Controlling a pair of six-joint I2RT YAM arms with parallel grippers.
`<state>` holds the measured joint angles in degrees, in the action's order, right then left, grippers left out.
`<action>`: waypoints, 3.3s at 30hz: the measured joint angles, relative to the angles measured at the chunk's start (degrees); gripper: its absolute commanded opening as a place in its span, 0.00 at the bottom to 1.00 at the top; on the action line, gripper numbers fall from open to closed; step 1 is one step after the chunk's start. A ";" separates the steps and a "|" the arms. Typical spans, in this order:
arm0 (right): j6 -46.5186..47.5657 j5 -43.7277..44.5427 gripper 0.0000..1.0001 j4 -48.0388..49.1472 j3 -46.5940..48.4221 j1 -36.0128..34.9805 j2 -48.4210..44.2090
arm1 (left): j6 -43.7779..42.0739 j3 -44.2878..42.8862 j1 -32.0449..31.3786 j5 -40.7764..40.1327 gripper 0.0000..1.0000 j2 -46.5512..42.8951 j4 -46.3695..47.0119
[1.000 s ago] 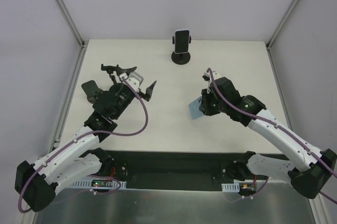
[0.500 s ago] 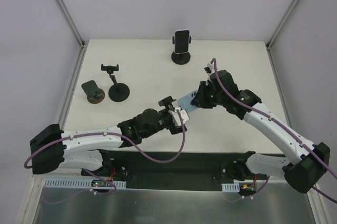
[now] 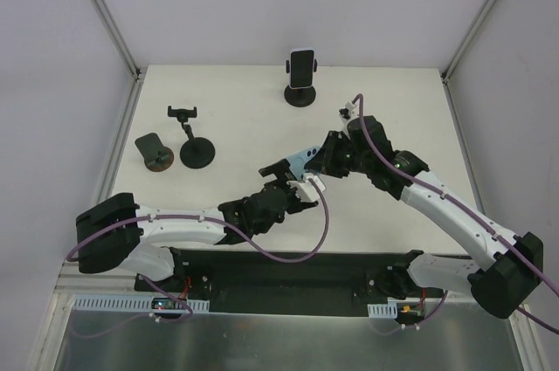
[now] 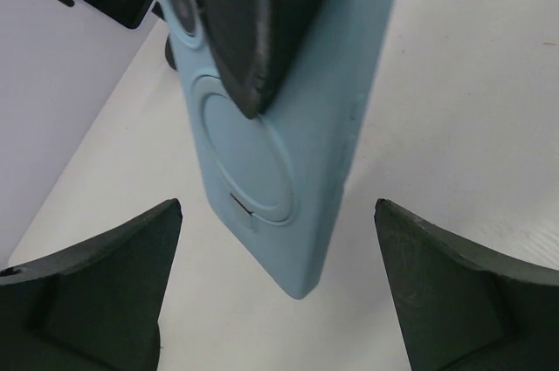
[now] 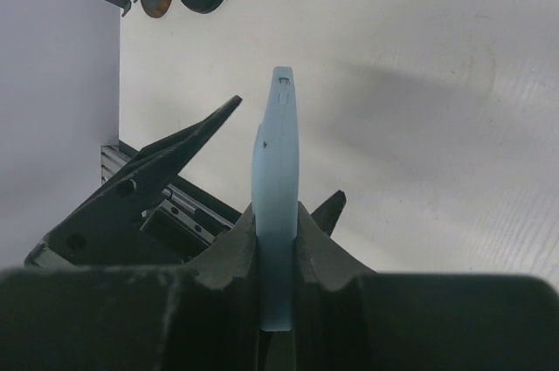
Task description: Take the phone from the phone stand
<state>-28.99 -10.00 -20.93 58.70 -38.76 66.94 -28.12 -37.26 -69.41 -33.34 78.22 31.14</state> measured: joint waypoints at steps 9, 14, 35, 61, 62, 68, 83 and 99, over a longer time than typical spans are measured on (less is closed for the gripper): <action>-3.54 -1.03 0.01 2.89 -2.34 0.00 -0.11 | -1.29 -0.09 -0.04 -6.21 0.38 0.66 2.91; -6.27 -0.68 0.13 4.66 -2.38 0.02 -0.33 | -1.73 -0.11 -0.42 -6.36 0.08 0.68 3.08; 7.85 5.86 0.96 8.37 -3.89 0.28 -8.83 | 13.05 -0.09 1.42 7.15 0.00 -6.97 -5.05; 21.55 7.28 0.96 30.32 -17.44 -4.87 -12.33 | 46.14 0.44 19.65 45.99 0.00 -9.62 -4.46; 21.81 7.65 0.96 30.45 -17.44 -5.14 -12.02 | 46.49 0.46 19.65 46.40 0.00 -9.62 -4.33; 23.47 12.59 0.96 30.29 -17.42 -7.67 -9.81 | 47.71 0.46 19.89 47.95 0.00 -9.62 -3.76; 25.59 22.53 0.77 23.47 -11.98 -13.51 -5.95 | 48.28 0.46 20.02 47.87 0.00 -9.55 -3.69; 28.26 24.63 0.24 6.43 -3.15 -8.92 -1.81 | 45.88 -0.50 20.50 43.54 0.70 -11.39 -5.66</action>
<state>-0.73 14.63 -14.50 55.55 -47.68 65.12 17.76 -37.76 -48.90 10.20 66.83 25.47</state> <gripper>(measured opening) 0.770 0.619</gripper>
